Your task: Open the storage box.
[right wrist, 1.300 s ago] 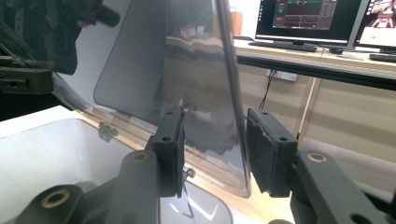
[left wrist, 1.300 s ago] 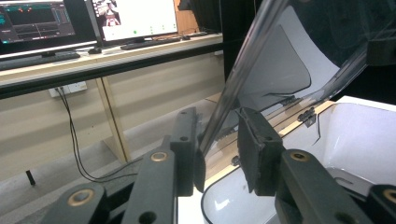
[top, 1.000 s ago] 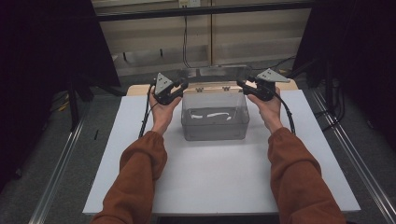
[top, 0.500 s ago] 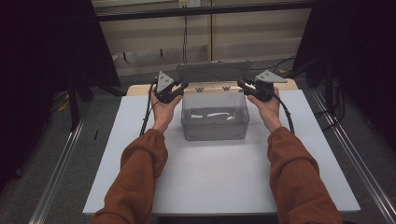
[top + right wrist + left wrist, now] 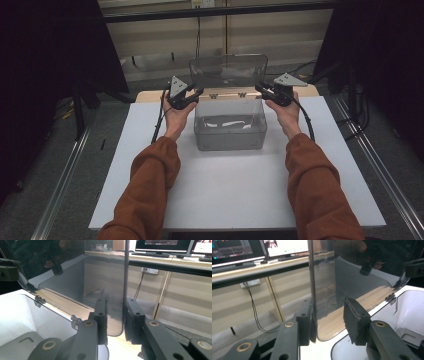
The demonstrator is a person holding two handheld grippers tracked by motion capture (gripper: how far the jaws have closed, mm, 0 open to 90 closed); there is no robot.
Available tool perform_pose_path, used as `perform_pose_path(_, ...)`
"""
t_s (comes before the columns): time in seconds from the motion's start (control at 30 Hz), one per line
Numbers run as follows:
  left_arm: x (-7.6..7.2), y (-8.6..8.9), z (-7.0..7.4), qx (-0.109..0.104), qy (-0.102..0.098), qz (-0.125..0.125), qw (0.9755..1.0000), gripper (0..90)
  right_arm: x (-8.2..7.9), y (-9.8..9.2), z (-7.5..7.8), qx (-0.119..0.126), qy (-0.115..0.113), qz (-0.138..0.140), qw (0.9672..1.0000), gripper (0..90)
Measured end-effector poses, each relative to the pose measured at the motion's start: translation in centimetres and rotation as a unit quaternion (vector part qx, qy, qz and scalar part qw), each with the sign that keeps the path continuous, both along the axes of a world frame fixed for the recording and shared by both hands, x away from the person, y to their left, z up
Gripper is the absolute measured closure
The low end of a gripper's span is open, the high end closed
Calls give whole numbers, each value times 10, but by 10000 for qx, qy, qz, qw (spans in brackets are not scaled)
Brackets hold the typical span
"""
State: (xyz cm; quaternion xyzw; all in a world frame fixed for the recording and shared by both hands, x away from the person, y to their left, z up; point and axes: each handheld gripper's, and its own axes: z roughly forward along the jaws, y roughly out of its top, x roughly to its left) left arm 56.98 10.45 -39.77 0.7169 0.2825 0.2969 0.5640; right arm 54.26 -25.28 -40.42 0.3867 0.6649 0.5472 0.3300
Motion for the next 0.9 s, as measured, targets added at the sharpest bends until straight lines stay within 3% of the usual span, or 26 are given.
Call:
perform_pose_path(0.17, 6, 2, -11, 92, 156, -4, 9998, 586, 1, 0, 1, -53, 3, 6, 10000, 749)
perform_pose_path(0.33, 9, 1, -13, -297, 368, 56, 9989, 631, 3, 0, 1, -7, 26, 18, 10000, 754)
perform_pose_path(0.4, 10, 1, -12, -159, 354, 15, 9992, 656, 4, -1, 1, 2, 45, 12, 10000, 759)
perform_pose_path(0.57, 14, 1, -10, -375, 602, 86, 9974, 716, 8, -2, 0, 94, 60, 19, 9999, 762)
perform_pose_path(0.67, 16, 1, -9, -313, 642, 92, 9974, 721, 9, -2, 0, 152, 114, 11, 9998, 766)
perform_pose_path(0.73, 17, 0, -9, -483, 731, 93, 9961, 723, 10, -2, 0, 195, 130, 27, 9997, 767)
perform_pose_path(0.77, 18, 1, -8, -386, 749, 111, 9964, 723, 11, -2, 0, 184, 137, 27, 9997, 767)
perform_pose_path(0.9, 21, -1, -6, -346, 829, 111, 9959, 711, 14, -3, 1, 214, 244, 38, 9995, 765)
